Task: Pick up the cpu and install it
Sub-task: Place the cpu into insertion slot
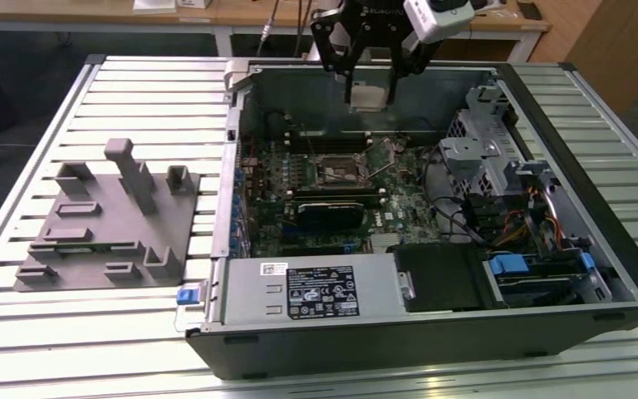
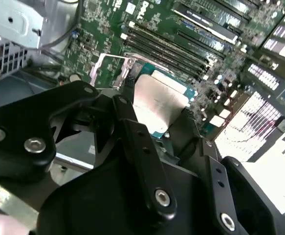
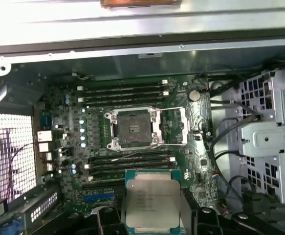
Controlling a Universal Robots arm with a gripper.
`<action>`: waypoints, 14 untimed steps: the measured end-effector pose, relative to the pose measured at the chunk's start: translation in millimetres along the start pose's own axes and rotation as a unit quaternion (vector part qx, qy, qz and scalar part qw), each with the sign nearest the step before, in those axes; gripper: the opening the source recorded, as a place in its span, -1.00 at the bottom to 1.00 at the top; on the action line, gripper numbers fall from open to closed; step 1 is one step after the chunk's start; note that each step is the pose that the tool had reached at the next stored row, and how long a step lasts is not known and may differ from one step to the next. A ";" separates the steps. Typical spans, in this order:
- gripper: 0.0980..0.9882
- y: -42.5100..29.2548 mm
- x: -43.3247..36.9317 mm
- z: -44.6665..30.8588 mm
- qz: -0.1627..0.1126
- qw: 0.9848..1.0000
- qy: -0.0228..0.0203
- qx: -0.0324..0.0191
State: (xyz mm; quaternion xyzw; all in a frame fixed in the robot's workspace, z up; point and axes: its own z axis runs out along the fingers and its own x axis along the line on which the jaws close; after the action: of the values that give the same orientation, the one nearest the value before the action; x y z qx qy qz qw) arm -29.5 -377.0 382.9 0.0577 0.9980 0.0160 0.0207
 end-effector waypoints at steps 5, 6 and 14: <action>-0.02 0.0 0.1 1.1 0.045 0.999 -0.002 0.002; -0.02 0.0 0.1 1.3 0.054 0.999 -0.002 0.002; -0.02 -0.1 0.1 2.7 0.127 0.992 -0.004 0.005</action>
State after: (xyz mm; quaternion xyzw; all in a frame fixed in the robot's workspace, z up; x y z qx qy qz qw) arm -29.5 -377.0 380.2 0.1837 0.9826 0.0132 0.0226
